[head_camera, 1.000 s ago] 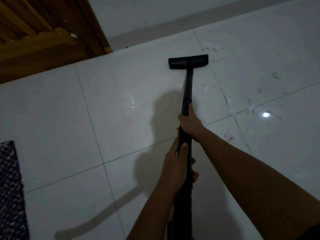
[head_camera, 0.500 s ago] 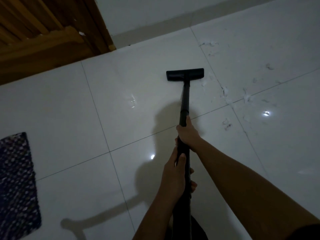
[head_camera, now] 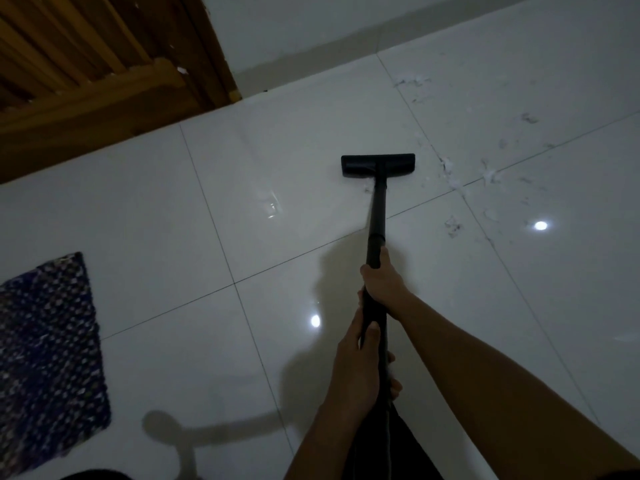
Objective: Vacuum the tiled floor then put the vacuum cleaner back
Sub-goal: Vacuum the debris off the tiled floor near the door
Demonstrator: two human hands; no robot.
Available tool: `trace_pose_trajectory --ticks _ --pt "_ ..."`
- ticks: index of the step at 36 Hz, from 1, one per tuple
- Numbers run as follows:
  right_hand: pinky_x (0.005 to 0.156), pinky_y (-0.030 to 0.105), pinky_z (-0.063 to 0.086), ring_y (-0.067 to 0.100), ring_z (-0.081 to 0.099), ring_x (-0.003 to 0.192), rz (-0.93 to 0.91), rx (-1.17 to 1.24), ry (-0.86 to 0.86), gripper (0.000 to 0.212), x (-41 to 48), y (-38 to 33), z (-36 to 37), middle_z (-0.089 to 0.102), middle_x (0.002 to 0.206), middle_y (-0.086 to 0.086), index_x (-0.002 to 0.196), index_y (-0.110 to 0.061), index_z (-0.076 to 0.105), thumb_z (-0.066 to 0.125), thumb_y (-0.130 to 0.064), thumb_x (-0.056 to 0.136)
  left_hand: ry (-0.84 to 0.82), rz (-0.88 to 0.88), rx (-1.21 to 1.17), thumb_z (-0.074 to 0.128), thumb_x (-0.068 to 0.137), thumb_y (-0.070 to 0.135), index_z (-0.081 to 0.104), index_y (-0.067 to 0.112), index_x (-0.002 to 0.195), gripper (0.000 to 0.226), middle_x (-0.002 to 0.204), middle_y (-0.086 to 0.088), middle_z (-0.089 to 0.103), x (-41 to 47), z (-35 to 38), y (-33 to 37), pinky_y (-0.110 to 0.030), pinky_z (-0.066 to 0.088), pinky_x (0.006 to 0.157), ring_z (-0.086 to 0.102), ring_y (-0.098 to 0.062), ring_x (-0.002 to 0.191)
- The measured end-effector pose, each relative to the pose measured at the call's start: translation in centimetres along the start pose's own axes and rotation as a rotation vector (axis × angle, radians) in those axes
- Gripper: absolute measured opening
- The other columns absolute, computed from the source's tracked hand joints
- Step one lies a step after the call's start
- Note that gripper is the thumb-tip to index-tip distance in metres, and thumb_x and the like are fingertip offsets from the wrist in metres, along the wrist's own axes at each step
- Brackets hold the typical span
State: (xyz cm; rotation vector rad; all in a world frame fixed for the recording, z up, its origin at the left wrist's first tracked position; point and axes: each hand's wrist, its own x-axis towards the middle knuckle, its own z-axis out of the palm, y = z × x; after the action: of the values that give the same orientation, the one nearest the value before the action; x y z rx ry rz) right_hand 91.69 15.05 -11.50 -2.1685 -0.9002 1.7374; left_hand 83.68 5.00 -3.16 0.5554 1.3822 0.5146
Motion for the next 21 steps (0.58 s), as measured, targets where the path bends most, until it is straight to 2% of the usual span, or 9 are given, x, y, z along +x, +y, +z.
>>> trace_pose_trajectory --ticks 7,9,12,15,17,21 --pt "0.029 0.012 0.036 0.014 0.052 0.056 0.006 0.0 -0.026 0.068 -2.2 2.1 0.0 0.054 0.1 0.016 0.153 -0.029 -0.002 0.039 -0.019 0.1 0.027 -0.027 -0.015 0.036 0.1 0.031 0.035 0.036 0.142 0.042 0.073 -0.011 0.055 -1.6 0.8 -2.3 -0.022 0.044 0.038 0.05 -0.015 0.037" --pt "0.032 0.014 0.038 0.015 0.053 0.056 0.016 -0.004 -0.035 0.069 -2.6 2.7 -0.1 0.054 0.102 0.017 0.153 -0.03 -0.002 0.04 -0.019 0.1 0.04 -0.021 -0.006 0.035 0.1 0.031 0.034 0.035 0.143 0.043 0.073 -0.011 0.056 -2.1 1.2 -2.8 -0.022 0.044 0.038 0.051 -0.014 0.038" --pt "0.046 0.023 0.042 0.017 0.054 0.059 0.016 -0.028 -0.042 0.07 -3.1 3.8 -0.3 0.056 0.106 0.019 0.153 -0.03 -0.003 0.04 -0.021 0.099 0.059 -0.006 0.032 0.035 0.1 0.031 0.035 0.034 0.142 0.042 0.073 -0.01 0.057 -3.1 1.7 -3.4 -0.021 0.044 0.039 0.052 -0.014 0.041" --pt "0.051 0.025 0.042 0.018 0.055 0.063 0.01 -0.039 -0.043 0.071 -3.6 5.0 -0.4 0.057 0.111 0.02 0.153 -0.03 -0.003 0.041 -0.021 0.099 0.059 -0.011 0.021 0.035 0.1 0.031 0.035 0.034 0.142 0.042 0.072 -0.011 0.056 -4.1 2.3 -4.1 -0.019 0.043 0.037 0.049 -0.01 0.034" --pt "0.051 0.025 0.042 0.018 0.055 0.063 0.009 -0.037 -0.047 0.07 -4.2 5.6 -0.5 0.056 0.11 0.02 0.153 -0.03 -0.003 0.041 -0.021 0.099 0.063 -0.017 0.019 0.035 0.1 0.03 0.035 0.034 0.142 0.042 0.072 -0.011 0.056 -4.8 2.7 -4.6 -0.018 0.042 0.037 0.049 -0.009 0.033" --pt "0.038 0.018 0.039 0.016 0.054 0.058 0.028 -0.024 -0.063 0.07 -5.6 7.0 -0.5 0.056 0.121 0.023 0.153 -0.03 -0.004 0.04 -0.019 0.099 0.08 -0.031 0.009 0.036 0.101 0.028 0.036 0.033 0.142 0.042 0.073 -0.012 0.057 -6.2 3.2 -6.1 -0.02 0.043 0.039 0.05 -0.015 0.039"
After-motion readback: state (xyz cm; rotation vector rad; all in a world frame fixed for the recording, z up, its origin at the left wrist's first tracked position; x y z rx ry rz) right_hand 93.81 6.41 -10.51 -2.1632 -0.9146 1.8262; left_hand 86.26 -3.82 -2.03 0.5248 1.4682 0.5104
